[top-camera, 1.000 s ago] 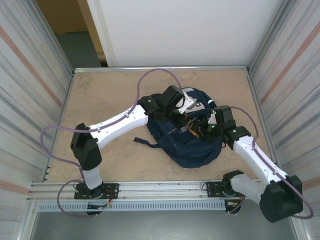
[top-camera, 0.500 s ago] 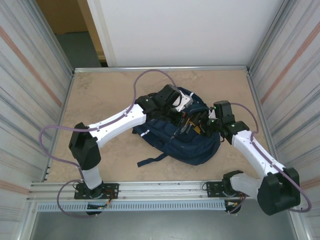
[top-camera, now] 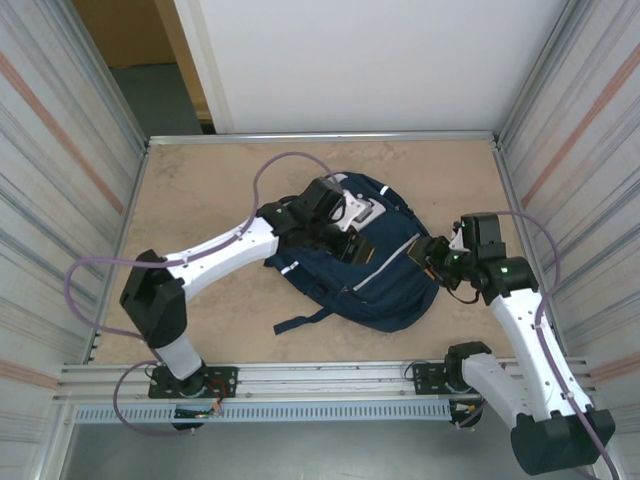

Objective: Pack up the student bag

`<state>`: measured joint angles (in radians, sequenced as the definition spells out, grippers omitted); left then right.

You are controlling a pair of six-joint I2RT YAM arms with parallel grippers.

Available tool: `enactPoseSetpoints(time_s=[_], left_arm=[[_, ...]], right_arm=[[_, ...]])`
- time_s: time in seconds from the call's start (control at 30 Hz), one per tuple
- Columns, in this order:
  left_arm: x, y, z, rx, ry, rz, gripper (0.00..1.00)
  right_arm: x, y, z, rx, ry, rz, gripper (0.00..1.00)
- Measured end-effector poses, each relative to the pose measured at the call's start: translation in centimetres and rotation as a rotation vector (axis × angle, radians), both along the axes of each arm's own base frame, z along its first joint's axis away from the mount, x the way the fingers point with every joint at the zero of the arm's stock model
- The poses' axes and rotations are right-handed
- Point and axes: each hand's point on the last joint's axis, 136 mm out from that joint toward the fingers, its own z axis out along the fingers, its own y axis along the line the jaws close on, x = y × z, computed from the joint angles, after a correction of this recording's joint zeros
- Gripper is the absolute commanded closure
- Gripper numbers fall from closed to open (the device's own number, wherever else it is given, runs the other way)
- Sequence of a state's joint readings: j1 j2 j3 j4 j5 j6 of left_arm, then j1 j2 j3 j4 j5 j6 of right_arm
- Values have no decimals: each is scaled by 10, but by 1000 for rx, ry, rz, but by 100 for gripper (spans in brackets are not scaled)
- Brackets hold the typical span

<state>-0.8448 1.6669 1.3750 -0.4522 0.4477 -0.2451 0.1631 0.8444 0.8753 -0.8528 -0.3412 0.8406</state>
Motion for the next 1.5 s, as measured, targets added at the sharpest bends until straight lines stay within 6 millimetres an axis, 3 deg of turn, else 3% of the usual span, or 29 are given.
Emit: enactPoseSetpoints(time_s=[0.13,0.2,0.27,0.33,0.43,0.57,0.7,0.83,0.97,1.2,1.3,1.37,1.5], left_arm=[[-9,18,-5,21,-49,-46,43],[-10,26,-6,36,-106,-77,39],[-9,35,-10,70,-181,-102,28],[-1,47,-17,127,-229,-95,27],[15,65,-27,165,-152,-4,29],[31,81,-47,157,78,176,30],[10,69,-65,132,266,243,32],[-9,53,-67,106,372,268,33],[-6,47,-70,87,437,337,36],[0,56,-98,117,539,487,29],[0,55,-106,103,556,529,36],[1,55,-110,83,574,555,48],[4,46,-109,19,608,594,86]], right_arm=[[-7,-11,7,-101,-12,38,51],[-9,-11,1,-122,11,63,52],[-8,-10,-5,-128,33,83,51],[-3,-7,-16,-123,55,98,52],[3,-4,-33,-123,78,117,52],[17,1,-49,-122,97,135,56],[28,10,-61,-100,88,173,61],[37,18,-74,-105,96,209,63],[40,27,-87,-130,110,250,58],[39,34,-98,-180,123,280,57],[40,35,-101,-187,113,282,60],[40,37,-107,-187,110,289,61],[42,43,-120,-195,121,309,63]])
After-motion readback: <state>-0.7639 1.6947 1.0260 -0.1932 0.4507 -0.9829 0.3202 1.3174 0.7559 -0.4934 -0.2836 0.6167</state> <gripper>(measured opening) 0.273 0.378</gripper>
